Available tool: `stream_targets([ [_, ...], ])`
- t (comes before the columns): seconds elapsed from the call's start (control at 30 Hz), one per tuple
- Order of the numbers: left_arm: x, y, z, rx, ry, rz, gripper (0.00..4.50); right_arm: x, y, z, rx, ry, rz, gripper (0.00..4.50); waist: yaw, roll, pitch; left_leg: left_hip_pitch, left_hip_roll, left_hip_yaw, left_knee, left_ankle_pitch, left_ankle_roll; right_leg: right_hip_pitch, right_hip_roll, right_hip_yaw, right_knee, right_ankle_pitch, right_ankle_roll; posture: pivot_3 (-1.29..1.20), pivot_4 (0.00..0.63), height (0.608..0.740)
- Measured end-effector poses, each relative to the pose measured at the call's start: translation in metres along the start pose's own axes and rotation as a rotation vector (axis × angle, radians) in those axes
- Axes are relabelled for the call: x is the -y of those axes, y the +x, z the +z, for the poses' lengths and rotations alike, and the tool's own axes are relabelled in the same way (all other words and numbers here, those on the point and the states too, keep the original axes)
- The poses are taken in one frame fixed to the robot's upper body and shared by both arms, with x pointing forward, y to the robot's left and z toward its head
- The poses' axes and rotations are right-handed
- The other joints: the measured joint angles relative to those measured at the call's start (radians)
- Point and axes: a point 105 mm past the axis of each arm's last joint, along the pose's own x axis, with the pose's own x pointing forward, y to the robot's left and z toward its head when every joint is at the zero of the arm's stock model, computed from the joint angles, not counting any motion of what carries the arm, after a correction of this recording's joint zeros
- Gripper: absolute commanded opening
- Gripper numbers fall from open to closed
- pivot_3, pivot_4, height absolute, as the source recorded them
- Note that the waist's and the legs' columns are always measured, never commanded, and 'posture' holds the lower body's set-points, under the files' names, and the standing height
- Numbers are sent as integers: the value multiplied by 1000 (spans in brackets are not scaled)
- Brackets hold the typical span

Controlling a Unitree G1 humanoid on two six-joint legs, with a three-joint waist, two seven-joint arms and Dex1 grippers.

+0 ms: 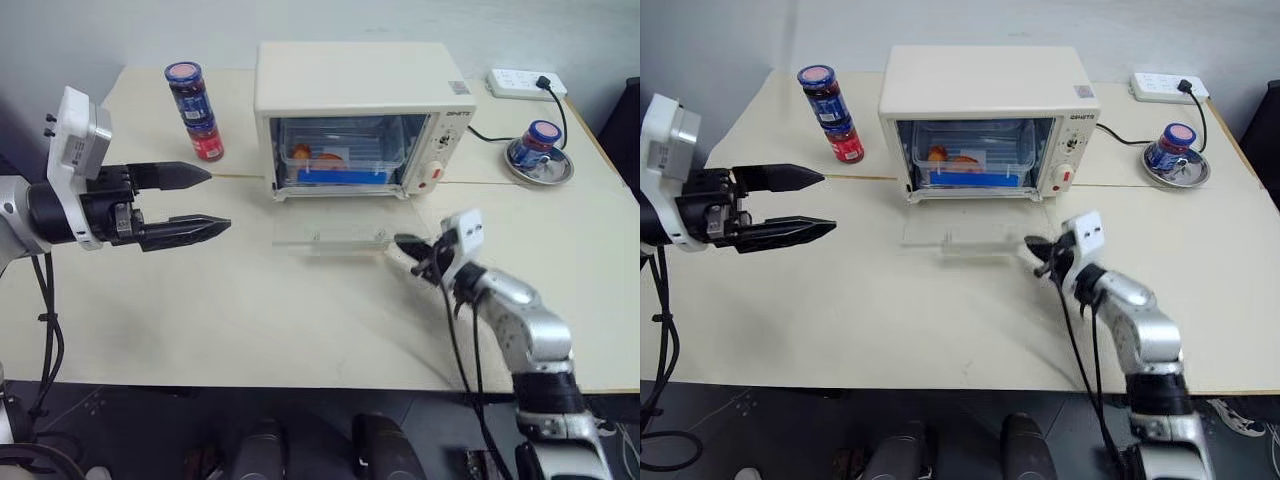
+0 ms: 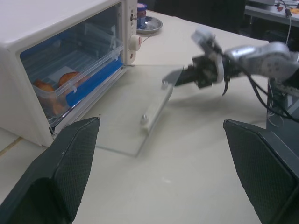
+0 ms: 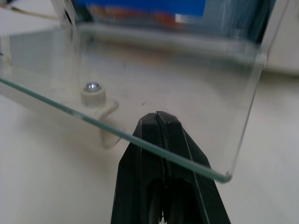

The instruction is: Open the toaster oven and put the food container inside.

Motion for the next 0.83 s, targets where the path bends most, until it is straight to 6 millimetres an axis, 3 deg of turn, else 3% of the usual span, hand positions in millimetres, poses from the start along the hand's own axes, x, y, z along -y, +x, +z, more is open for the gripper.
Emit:
stream_targets([
  [0.1,-4,-2,1,7,11,16,4469,3,-9,59,100,-84,43,0,2,0,0,0,1,0,-2,0,0,0,1,-2,-1,0,-1,0,150,740],
  [0.17,-8,-4,0,14,5,31,4494,4,-18,74,101,-112,66,184,3,-1,-1,0,1,2,-3,0,0,0,1,-3,-1,-1,-1,0,150,740],
  [0.23,-11,-6,-2,13,4,46,4500,4,-26,70,47,-112,106,580,3,-1,-1,0,0,5,-3,0,0,0,0,-2,-2,0,-1,0,150,740],
  [0.37,-22,-16,-5,1,9,98,4500,8,-59,58,-118,-96,198,1875,10,-1,-1,0,0,9,-3,-1,1,0,0,-1,-3,0,-1,0,150,740],
  [0.47,-26,-22,-8,-11,19,109,4500,16,-85,70,-170,-111,215,2838,14,-1,-1,0,0,10,-2,-1,1,0,0,0,-3,0,-1,0,150,740],
  [0.63,-28,-25,-10,-14,23,107,4500,29,-114,87,-179,-102,197,4471,14,-1,-1,1,1,10,-2,-1,1,1,1,0,-3,0,-1,0,150,740],
  [0.83,-30,-29,-9,-22,46,110,4500,37,-125,95,-163,-141,150,4471,13,-1,-1,1,1,12,-2,-1,1,0,1,1,-2,0,-1,0,150,740],
])
